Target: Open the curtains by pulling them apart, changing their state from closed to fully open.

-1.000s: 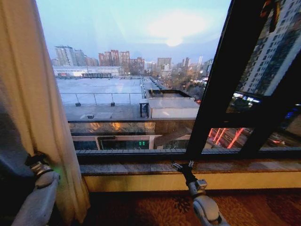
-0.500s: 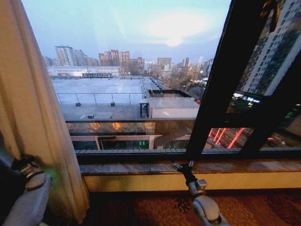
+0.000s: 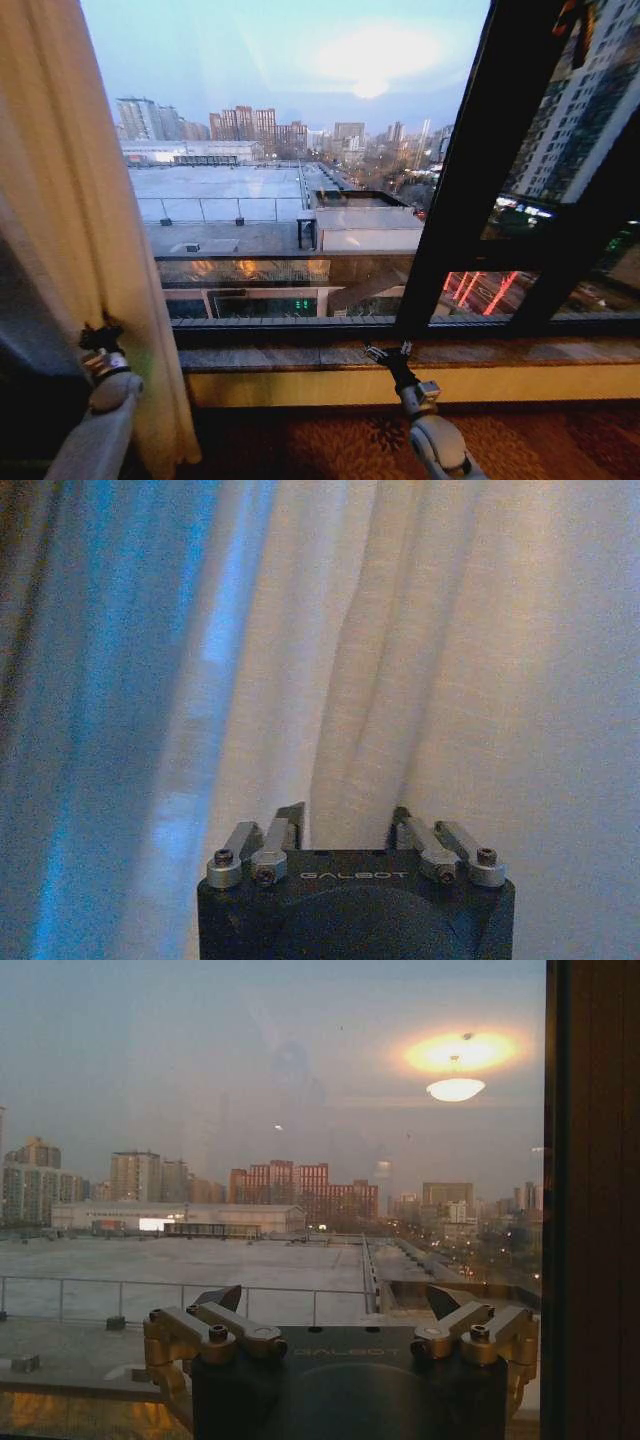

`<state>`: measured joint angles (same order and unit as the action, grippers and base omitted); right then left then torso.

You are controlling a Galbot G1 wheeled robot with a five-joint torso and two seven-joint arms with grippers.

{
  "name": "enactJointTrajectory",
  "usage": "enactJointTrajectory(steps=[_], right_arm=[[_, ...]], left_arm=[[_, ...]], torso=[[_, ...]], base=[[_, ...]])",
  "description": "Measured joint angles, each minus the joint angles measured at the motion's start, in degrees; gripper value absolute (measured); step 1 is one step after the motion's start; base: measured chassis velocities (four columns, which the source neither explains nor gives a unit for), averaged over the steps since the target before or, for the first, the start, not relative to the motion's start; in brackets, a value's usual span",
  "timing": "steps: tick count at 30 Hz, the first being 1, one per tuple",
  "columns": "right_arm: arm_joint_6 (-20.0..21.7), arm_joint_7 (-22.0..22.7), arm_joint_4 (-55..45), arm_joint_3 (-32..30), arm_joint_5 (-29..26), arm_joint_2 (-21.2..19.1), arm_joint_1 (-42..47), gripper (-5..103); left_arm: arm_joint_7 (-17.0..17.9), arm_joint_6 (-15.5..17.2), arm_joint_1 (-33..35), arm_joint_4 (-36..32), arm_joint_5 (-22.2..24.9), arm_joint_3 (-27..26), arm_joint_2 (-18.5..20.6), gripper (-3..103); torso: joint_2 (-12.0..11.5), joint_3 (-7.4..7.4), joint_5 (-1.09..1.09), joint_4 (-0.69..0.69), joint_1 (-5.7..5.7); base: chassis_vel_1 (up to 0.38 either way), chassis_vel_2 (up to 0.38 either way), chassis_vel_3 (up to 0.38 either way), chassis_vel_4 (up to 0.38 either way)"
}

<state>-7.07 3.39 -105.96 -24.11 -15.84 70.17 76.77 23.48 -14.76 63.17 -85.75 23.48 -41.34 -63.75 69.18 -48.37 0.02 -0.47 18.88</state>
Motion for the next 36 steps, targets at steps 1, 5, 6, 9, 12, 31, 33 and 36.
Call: enactJointTrajectory(steps=[1,5,6,9,12,31,33,36], right_arm=[[0.0,0.0,0.0,0.0,0.0,0.0,0.0,100],[0.0,0.0,0.0,0.0,0.0,0.0,0.0,100],[0.0,0.0,0.0,0.0,0.0,0.0,0.0,100],[0.0,0.0,0.0,0.0,0.0,0.0,0.0,100],[0.0,0.0,0.0,0.0,0.0,0.0,0.0,100],[0.0,0.0,0.0,0.0,0.0,0.0,0.0,100],[0.0,0.0,0.0,0.0,0.0,0.0,0.0,100],[0.0,0.0,0.0,0.0,0.0,0.0,0.0,100]], left_arm=[[-0.4,0.5,1.4,-1.7,-0.1,0.1,-0.5,42],[-1.5,1.8,6.8,-7.9,-1.4,0.2,-2.1,58],[-1.6,1.9,7.5,-8.8,-1.7,0.2,-2.3,63],[-2.2,2.0,10.2,-12.0,-2.7,0.1,-3.0,69],[-3.9,1.7,14.3,-16.8,-2.7,-0.2,-4.1,85],[-21.2,-5.7,22.0,-22.5,5.4,3.7,-8.8,100],[-22.7,-5.7,22.1,-21.6,5.9,2.9,-8.9,100],[-27.3,-5.6,21.4,-18.8,7.1,-0.2,-9.3,100]], torso=[[0.0,0.0,-0.01,0.01,0.0],[0.0,0.0,-0.01,0.01,0.0],[0.0,0.0,-0.02,0.01,0.0],[0.0,0.0,-0.02,0.01,0.0],[0.0,0.0,-0.01,0.01,0.0],[0.0,0.0,-0.02,0.01,0.0],[0.0,-0.01,-0.03,0.01,0.01],[0.0,-0.01,-0.03,0.01,0.01]], base=[[0.0,0.0,0.0,0.0],[0.0,0.0,0.0,0.0],[0.0,0.0,0.0,0.0],[0.0,0.0,0.0,0.0],[0.0,0.0,0.0,0.0],[0.0,0.0,0.0,0.0],[0.0,0.0,0.0,0.0],[0.0,0.0,0.0,0.0]])
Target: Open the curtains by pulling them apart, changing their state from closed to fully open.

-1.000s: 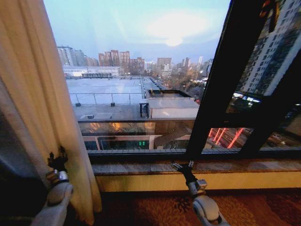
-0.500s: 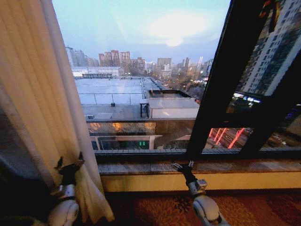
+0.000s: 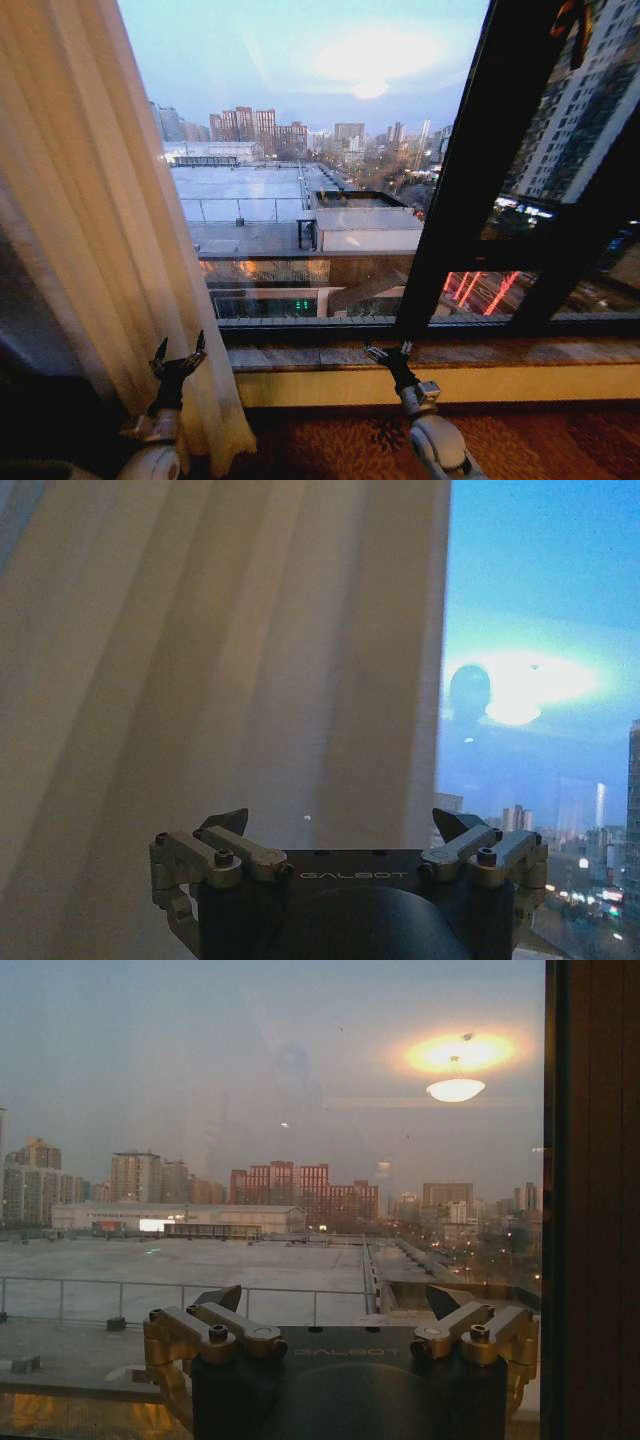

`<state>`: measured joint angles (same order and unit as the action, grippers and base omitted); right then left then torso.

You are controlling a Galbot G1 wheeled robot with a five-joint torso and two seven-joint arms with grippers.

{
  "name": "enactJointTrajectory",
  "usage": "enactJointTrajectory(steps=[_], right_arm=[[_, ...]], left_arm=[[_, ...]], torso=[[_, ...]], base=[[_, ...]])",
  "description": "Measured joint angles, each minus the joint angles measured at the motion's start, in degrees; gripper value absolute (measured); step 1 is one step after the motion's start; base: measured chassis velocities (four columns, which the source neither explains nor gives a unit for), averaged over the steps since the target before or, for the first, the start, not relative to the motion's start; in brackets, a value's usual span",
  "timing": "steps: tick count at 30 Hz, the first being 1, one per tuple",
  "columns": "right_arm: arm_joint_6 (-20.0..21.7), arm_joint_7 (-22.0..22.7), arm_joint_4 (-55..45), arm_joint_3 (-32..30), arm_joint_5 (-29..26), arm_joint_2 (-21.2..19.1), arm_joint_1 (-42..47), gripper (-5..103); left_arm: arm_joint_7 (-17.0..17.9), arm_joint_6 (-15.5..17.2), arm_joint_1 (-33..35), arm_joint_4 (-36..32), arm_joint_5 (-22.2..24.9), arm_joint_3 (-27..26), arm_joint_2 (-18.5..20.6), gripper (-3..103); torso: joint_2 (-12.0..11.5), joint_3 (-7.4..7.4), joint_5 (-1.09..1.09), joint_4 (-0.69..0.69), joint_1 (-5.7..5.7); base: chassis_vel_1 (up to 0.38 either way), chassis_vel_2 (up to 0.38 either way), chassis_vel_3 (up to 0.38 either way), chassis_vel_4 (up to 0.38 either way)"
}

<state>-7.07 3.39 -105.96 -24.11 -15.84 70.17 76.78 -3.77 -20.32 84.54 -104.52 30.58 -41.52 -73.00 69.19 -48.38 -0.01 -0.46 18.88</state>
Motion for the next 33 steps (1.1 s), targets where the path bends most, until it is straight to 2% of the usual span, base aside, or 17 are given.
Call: enactJointTrajectory(steps=[3,7,9,13,17,25,33], right_arm=[[0.0,0.0,0.0,0.0,0.0,0.0,0.0,100],[0.0,0.0,0.0,0.0,0.0,0.0,0.0,100],[0.0,0.0,0.0,0.0,0.0,0.0,0.0,100],[0.0,0.0,0.0,0.0,0.0,0.0,0.0,100],[0.0,0.0,0.0,0.0,0.0,0.0,0.0,100],[0.0,0.0,0.0,0.0,0.0,0.0,0.0,100],[0.0,0.0,0.0,0.0,0.0,0.0,0.0,100]], left_arm=[[-3.5,1.0,-1.3,3.0,0.8,-3.3,-0.1,100],[-3.7,3.0,-1.9,4.3,1.8,-5.3,0.1,100],[-3.3,3.6,-2.1,4.5,2.2,-5.8,0.2,100],[0.5,5.8,-2.4,3.7,2.4,-5.7,0.2,100],[1.4,6.4,-2.5,2.8,2.6,-5.1,-0.1,100],[1.3,6.2,-2.2,2.6,1.5,-5.0,0.0,100],[-2.5,3.6,-1.7,2.9,0.3,-5.5,0.0,100]], torso=[[0.0,0.0,0.0,0.0,0.0],[0.0,0.0,0.0,0.01,0.0],[0.0,0.0,0.0,0.0,0.0],[0.0,0.0,0.01,0.01,0.0],[0.0,0.0,0.0,0.0,0.0],[0.0,0.0,0.01,0.0,0.0],[0.0,0.0,0.01,0.0,0.0]], base=[[0.0,0.0,0.0,0.0],[0.0,0.0,0.0,0.0],[0.0,0.0,0.0,0.0],[0.0,0.0,0.0,0.0],[0.0,0.0,0.0,0.0],[0.0,0.0,0.0,0.0],[0.0,0.0,0.0,0.0]])
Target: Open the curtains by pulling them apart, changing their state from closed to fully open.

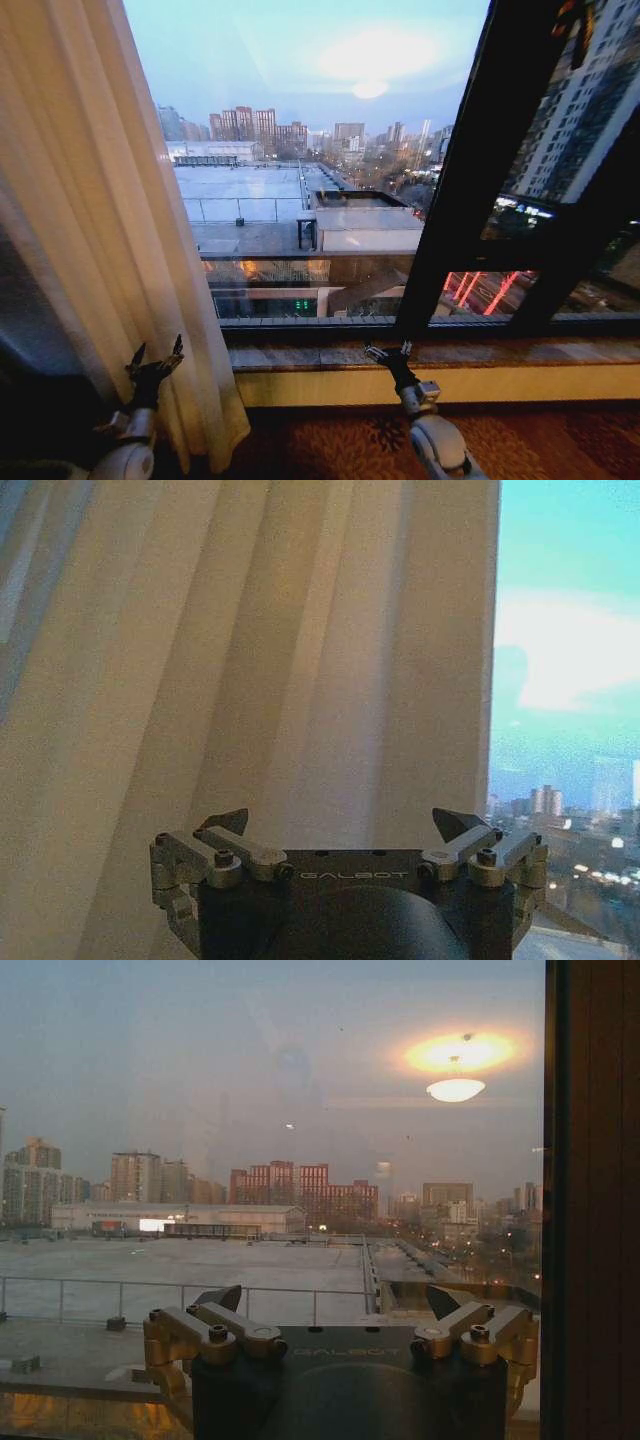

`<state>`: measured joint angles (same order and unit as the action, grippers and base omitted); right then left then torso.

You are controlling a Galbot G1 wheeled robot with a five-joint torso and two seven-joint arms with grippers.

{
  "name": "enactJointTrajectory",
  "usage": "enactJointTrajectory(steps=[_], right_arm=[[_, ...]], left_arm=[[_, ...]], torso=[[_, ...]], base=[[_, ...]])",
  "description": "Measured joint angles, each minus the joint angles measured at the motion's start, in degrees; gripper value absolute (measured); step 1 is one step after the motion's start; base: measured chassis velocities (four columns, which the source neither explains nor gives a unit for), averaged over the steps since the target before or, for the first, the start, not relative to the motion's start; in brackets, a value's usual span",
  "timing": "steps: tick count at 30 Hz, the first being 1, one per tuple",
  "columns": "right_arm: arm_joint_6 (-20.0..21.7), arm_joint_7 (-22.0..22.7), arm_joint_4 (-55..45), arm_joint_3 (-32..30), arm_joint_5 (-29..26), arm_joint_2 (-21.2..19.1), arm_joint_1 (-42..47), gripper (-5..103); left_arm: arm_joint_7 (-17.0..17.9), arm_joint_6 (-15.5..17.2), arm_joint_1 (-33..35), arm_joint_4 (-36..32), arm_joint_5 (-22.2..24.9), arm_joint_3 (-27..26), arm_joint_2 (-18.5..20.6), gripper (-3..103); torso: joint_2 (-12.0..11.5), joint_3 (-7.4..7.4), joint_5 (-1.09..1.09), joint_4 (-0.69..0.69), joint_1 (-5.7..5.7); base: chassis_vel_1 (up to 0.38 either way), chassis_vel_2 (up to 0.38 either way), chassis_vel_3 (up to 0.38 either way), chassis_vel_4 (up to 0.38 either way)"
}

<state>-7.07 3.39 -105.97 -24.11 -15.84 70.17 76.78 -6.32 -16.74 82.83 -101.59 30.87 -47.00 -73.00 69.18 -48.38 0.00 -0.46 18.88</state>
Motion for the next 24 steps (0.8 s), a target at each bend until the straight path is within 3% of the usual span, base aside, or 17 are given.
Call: enactJointTrajectory(steps=[24], right_arm=[[0.0,0.0,0.0,0.0,0.0,0.0,0.0,100]], left_arm=[[-0.7,-0.3,0.1,0.1,-0.2,-0.2,0.0,100]], torso=[[0.0,0.0,-0.01,0.01,0.0]], base=[[-0.002,-0.003,0.001,0.006]])
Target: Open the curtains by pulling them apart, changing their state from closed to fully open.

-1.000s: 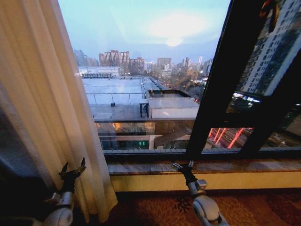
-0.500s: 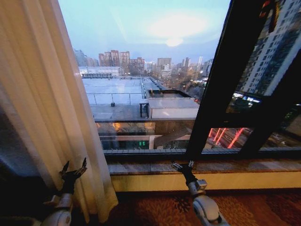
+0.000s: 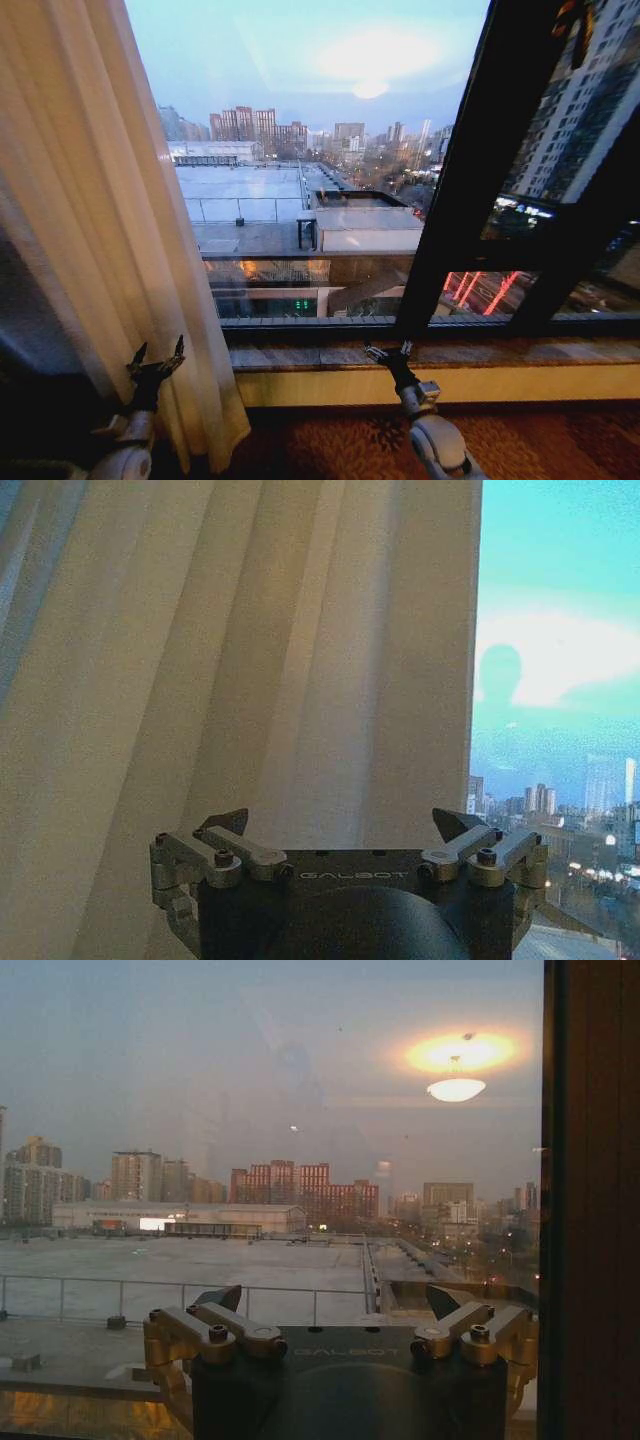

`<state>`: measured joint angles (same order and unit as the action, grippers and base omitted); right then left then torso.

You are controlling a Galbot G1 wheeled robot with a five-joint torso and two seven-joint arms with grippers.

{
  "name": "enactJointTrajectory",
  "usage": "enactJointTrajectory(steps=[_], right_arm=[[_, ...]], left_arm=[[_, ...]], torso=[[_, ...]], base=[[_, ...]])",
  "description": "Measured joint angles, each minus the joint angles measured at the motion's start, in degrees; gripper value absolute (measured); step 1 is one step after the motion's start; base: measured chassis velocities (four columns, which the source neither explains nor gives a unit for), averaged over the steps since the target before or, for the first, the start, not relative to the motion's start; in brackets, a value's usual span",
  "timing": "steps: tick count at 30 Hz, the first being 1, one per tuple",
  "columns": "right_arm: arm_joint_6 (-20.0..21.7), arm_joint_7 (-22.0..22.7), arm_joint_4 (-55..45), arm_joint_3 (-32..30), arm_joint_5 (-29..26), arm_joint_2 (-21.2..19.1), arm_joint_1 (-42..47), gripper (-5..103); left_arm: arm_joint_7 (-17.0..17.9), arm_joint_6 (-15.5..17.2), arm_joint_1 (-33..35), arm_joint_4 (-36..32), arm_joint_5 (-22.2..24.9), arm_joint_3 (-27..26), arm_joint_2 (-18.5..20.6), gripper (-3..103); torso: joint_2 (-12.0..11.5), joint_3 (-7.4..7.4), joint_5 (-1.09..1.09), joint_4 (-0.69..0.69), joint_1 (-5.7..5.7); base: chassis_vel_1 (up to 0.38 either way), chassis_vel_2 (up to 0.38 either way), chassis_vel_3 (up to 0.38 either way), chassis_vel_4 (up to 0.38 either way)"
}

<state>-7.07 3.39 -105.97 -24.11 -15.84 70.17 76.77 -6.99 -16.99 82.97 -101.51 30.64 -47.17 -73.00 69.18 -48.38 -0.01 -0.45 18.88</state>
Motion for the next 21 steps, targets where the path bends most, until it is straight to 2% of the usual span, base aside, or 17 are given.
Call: enactJointTrajectory(steps=[8,21], right_arm=[[0.0,0.0,0.0,0.0,0.0,0.0,0.0,100],[0.0,0.0,0.0,0.0,0.0,0.0,0.0,100]], left_arm=[[0.0,0.0,0.0,0.0,0.0,0.0,0.0,100],[0.1,0.0,0.0,0.0,0.0,0.0,0.0,100]], torso=[[0.0,0.0,0.0,0.0,0.0],[0.0,0.0,0.01,0.0,-0.02]], base=[[-0.068,-0.164,0.063,0.143],[-0.218,-0.321,0.229,0.325]])
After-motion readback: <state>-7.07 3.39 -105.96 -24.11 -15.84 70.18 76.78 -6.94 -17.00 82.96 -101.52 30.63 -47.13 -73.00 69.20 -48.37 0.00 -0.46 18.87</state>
